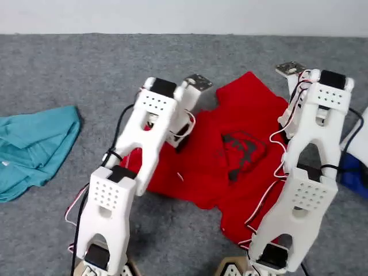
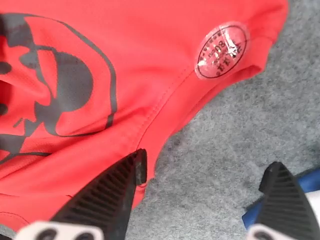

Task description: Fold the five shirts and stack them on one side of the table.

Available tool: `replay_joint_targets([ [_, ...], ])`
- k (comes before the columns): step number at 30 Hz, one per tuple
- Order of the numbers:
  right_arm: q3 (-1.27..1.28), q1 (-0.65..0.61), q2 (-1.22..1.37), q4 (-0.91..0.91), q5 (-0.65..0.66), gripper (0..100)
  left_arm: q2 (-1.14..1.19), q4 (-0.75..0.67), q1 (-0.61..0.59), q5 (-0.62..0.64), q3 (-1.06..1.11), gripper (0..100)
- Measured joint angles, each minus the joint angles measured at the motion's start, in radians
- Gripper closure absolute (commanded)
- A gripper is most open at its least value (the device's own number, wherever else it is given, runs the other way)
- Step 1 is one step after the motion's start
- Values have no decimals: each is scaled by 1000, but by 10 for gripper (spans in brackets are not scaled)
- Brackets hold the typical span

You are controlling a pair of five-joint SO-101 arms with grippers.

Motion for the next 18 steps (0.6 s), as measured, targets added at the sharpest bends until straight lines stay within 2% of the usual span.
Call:
replay_joint_targets([
  [6,0,2,0,0,0,634,0,0,-2,-31,109,867],
  [18,0,2,0,0,0,634,0,0,-66,-114,137,929],
])
